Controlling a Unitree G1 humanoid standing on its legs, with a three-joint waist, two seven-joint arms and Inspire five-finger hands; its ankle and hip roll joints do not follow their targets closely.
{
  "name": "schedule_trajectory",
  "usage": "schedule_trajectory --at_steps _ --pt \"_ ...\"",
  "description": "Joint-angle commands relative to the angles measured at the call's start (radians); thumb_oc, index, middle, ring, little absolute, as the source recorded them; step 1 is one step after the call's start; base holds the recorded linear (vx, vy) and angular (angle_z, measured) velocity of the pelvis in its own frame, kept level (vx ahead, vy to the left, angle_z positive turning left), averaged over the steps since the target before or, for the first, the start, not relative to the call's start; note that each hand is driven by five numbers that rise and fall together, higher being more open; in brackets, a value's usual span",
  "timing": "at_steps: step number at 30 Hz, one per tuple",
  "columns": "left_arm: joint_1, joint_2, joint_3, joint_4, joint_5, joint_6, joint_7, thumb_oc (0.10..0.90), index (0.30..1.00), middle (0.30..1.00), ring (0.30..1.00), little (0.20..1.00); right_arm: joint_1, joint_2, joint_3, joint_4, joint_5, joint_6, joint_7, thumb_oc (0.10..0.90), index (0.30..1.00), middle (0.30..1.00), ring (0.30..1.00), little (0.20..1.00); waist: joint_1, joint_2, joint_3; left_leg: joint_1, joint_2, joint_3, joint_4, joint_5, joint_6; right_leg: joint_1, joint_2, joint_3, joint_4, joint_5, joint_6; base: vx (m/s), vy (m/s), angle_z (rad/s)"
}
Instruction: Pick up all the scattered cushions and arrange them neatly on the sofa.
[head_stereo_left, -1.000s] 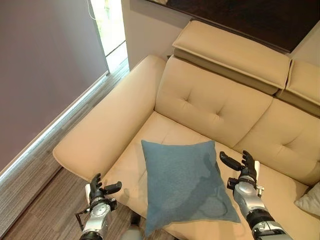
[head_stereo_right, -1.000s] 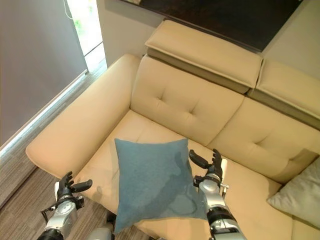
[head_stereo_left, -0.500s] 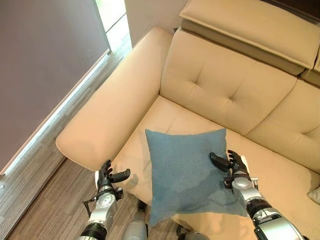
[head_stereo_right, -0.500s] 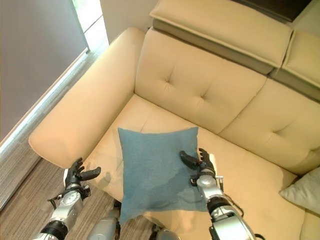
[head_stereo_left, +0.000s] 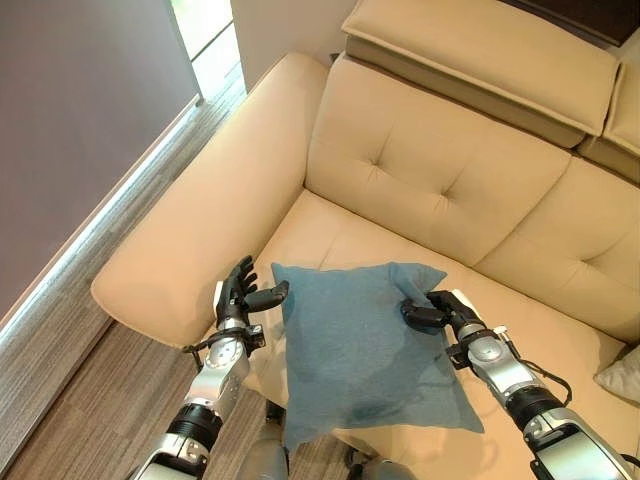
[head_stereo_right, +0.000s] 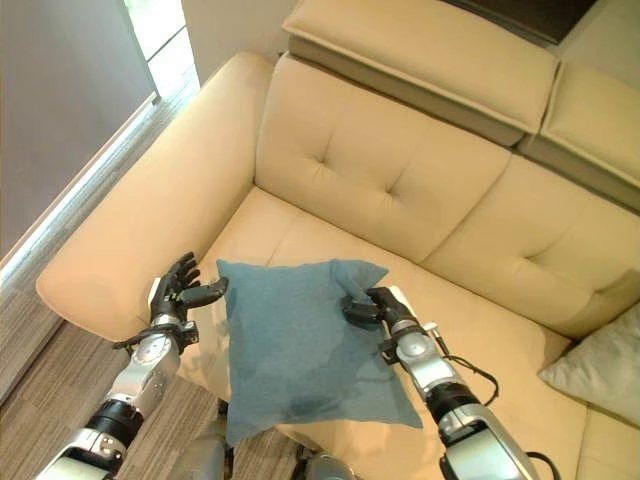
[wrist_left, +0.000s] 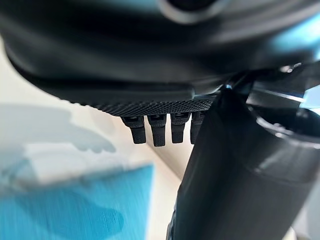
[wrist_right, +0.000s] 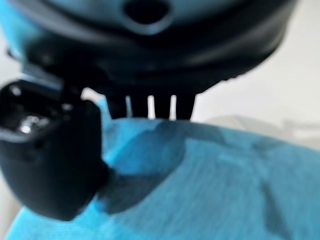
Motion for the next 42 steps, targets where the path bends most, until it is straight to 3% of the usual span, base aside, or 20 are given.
schedule_trajectory --at_steps 1,3,7,13,19,26,30,35,38,39,40,41,42 --pt "-0.188 -0.058 -0.035 0.164 -0.024 -0.013 -0.037 0.8 0.9 0.9 0.9 0.9 0.012 0.004 0.075 -0.143 0.048 -0.014 0.076 0.4 0.3 0.3 0.3 0.3 -0.015 -0.002 -0.053 0.007 0.001 0.053 0.001 -0.126 -0.023 -0.037 -0.048 0.027 0.005 -0.053 0.046 -0.01 0.006 -0.04" --pt "-0.231 -0.071 -0.033 0.24 -0.047 0.012 -0.049 0.8 0.9 0.9 0.9 0.9 0.006 -0.009 0.086 -0.189 0.065 -0.009 0.084 0.4 0.3 0.3 0.3 0.3 -0.027 0.001 -0.048 0.004 0.004 0.059 0.001 -0.123 -0.024 -0.046 -0.047 0.033 0.005 -0.048 0.048 -0.02 0.005 -0.1" --pt "-0.323 -0.078 -0.061 0.52 0.036 0.091 -0.114 0.8 0.9 0.9 0.9 0.9 -0.026 -0.025 0.11 -0.222 0.095 0.001 0.11 0.4 0.3 0.3 0.3 0.3 -0.055 0.009 -0.04 0.002 0.011 0.079 0.001 -0.12 -0.027 -0.067 -0.043 0.054 0.005 -0.04 0.051 -0.02 0.013 -0.21" --pt "-0.403 -0.062 -0.076 0.756 0.315 0.161 -0.086 0.8 0.9 0.9 0.9 0.9 -0.035 -0.038 0.099 -0.219 0.091 -0.002 0.109 0.4 0.3 0.3 0.3 0.3 -0.078 0.015 -0.034 0.012 0.018 0.101 0.001 -0.123 -0.029 -0.074 -0.042 0.066 0.005 -0.034 0.053 0.0 -0.002 -0.11" --pt "-0.403 -0.035 -0.077 0.868 0.496 0.203 -0.053 0.8 0.9 0.9 0.9 0.9 0.012 -0.034 0.057 -0.218 0.081 -0.016 0.095 0.4 0.3 0.3 0.3 0.3 -0.089 0.017 -0.042 0.028 0.024 0.102 0.001 -0.126 -0.03 -0.061 -0.041 0.066 0.005 -0.039 0.053 0.0 -0.01 -0.02" --pt "-0.353 -0.044 -0.064 0.918 0.538 0.23 -0.086 0.8 0.9 0.9 0.9 0.9 0.01 0.006 0.074 -0.229 0.058 -0.008 0.101 0.4 0.3 0.3 0.3 0.3 -0.096 0.018 -0.06 0.039 0.027 0.107 0.001 -0.133 -0.029 -0.053 -0.039 0.067 0.005 -0.043 0.054 0.01 -0.001 -0.01" --pt "-0.315 -0.08 -0.091 0.914 0.593 0.239 -0.097 0.8 0.9 0.9 0.9 0.9 0.019 0.039 0.089 -0.251 0.042 -0.008 0.103 0.4 0.3 0.3 0.3 0.3 -0.105 0.013 -0.071 0.049 0.029 0.109 0.001 -0.139 -0.029 -0.044 -0.038 0.067 0.005 -0.047 0.052 0.03 -0.003 -0.01" --pt "-0.173 -0.176 -0.161 0.939 0.727 0.253 -0.134 0.8 0.9 0.9 0.9 0.9 0.065 0.078 0.07 -0.291 0.012 -0.016 0.099 0.4 0.3 0.3 0.3 0.3 -0.109 0.004 -0.091 0.06 0.029 0.107 0.001 -0.152 -0.023 -0.034 -0.039 0.071 0.005 -0.051 0.05 0.04 0.005 0.0" --pt "-0.139 -0.196 -0.153 0.945 0.71 0.251 -0.164 0.8 0.9 0.9 0.9 0.9 0.081 0.088 0.062 -0.307 0.002 -0.015 0.095 0.4 0.3 0.3 0.3 0.3 -0.111 0.0 -0.094 0.063 0.03 0.109 0.001 -0.155 -0.022 -0.033 -0.038 0.074 0.005 -0.051 0.05 0.02 0.001 -0.01" --pt "-0.124 -0.204 -0.144 0.917 0.644 0.238 -0.21 0.599 0.599 0.599 0.599 0.599 0.093 0.095 0.05 -0.314 0.001 -0.012 0.092 0.4 0.3 0.3 0.3 0.3 -0.115 -0.003 -0.096 0.063 0.031 0.11 0.001 -0.157 -0.021 -0.034 -0.038 0.074 0.005 -0.052 0.05 0.0 0.0 0.0" --pt "-0.124 -0.204 -0.144 0.917 0.643 0.238 -0.21 0.574 0.561 0.561 0.561 0.561 0.093 0.095 0.05 -0.315 0.001 -0.012 0.092 0.4 0.3 0.3 0.3 0.3 -0.115 -0.003 -0.097 0.063 0.031 0.11 0.001 -0.157 -0.021 -0.034 -0.038 0.074 0.005 -0.052 0.05 0.03 0.0 -0.03" --pt "-0.099 -0.211 -0.121 0.877 0.536 0.222 -0.238 0.4 0.3 0.3 0.3 0.3 0.112 0.107 0.034 -0.316 0.007 -0.008 0.086 0.4 0.3 0.3 0.3 0.3 -0.114 -0.005 -0.1 0.062 0.03 0.11 0.001 -0.16 -0.021 -0.035 -0.04 0.073 0.005 -0.053 0.05 0.0 0.0 0.0" --pt "-0.092 -0.21 -0.11 0.834 0.462 0.214 -0.25 0.4 0.3 0.3 0.3 0.3 0.115 0.113 0.029 -0.305 0.014 -0.006 0.079 0.4 0.3 0.3 0.3 0.3 -0.113 -0.005 -0.1 0.062 0.029 0.108 0.001 -0.16 -0.021 -0.035 -0.04 0.071 0.005 -0.053 0.05 0.0 0.0 0.0"
